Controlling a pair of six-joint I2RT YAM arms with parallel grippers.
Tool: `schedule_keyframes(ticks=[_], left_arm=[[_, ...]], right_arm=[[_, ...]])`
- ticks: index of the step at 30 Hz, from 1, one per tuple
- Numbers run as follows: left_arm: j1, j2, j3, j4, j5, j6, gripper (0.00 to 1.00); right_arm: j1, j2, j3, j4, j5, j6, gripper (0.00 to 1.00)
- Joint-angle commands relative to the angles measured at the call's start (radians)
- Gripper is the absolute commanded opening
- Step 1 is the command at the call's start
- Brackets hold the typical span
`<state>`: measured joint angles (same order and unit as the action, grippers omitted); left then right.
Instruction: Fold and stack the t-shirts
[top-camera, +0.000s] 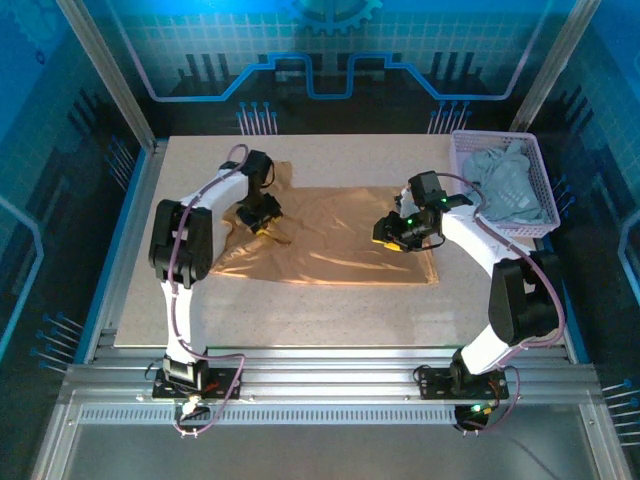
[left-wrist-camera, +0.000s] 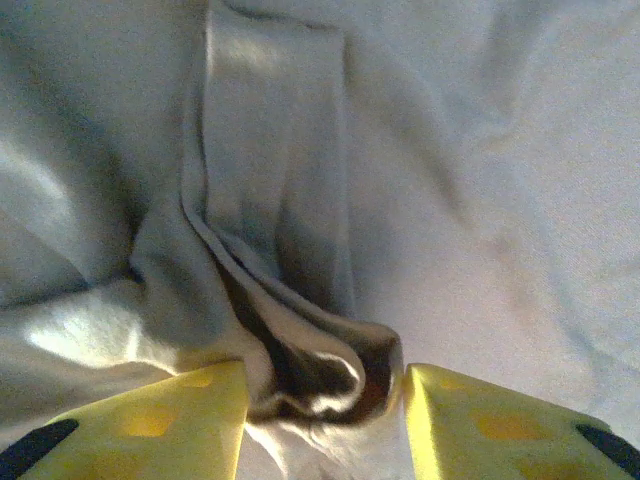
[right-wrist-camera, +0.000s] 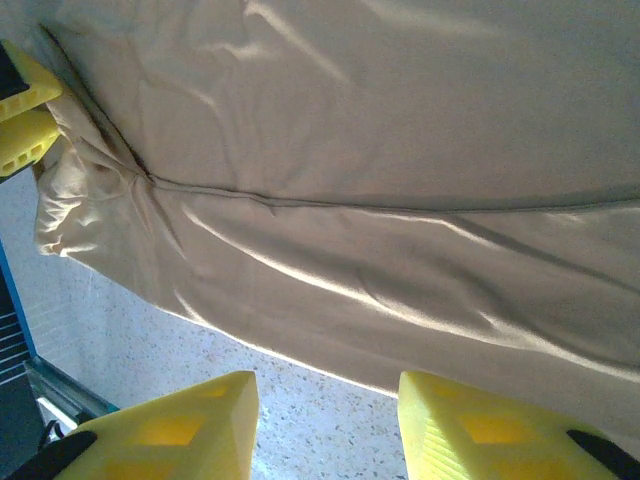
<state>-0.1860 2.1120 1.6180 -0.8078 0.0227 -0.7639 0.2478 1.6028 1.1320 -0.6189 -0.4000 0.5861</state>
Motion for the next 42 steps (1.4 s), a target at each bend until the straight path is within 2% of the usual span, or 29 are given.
schedule_keyframes(ticks=[1, 8, 27, 33, 38, 41, 42], left_arm=[[0.01, -0.026, -0.016, 0.067, 0.044, 0.062, 0.43], [0.001, -0.036, -0.036, 0.084, 0.072, 0.059, 0.26], [-0.02, -0.092, -0.096, 0.062, 0.12, 0.106, 0.25], [-0.021, -0.082, -0.09, 0.053, 0.138, 0.123, 0.2], [-0.026, -0.078, -0.083, 0.038, 0.138, 0.139, 0.1], [-0.029, -0.078, -0.076, 0.03, 0.141, 0.145, 0.0], [-0.031, -0.079, -0.069, 0.026, 0.141, 0.146, 0.0]], right_arm=[[-0.01, -0.021, -0.005, -0.01, -0.026, 0.001, 0.43], [-0.011, -0.02, -0.005, -0.014, -0.018, 0.001, 0.42], [-0.01, 0.001, -0.005, 0.002, -0.026, 0.011, 0.42], [-0.01, -0.001, -0.003, -0.003, -0.026, 0.01, 0.42], [-0.01, -0.006, -0.008, -0.005, -0.023, 0.01, 0.42], [-0.01, -0.007, -0.008, -0.004, -0.021, 0.012, 0.41], [-0.011, -0.009, -0.008, -0.004, -0.021, 0.013, 0.41]])
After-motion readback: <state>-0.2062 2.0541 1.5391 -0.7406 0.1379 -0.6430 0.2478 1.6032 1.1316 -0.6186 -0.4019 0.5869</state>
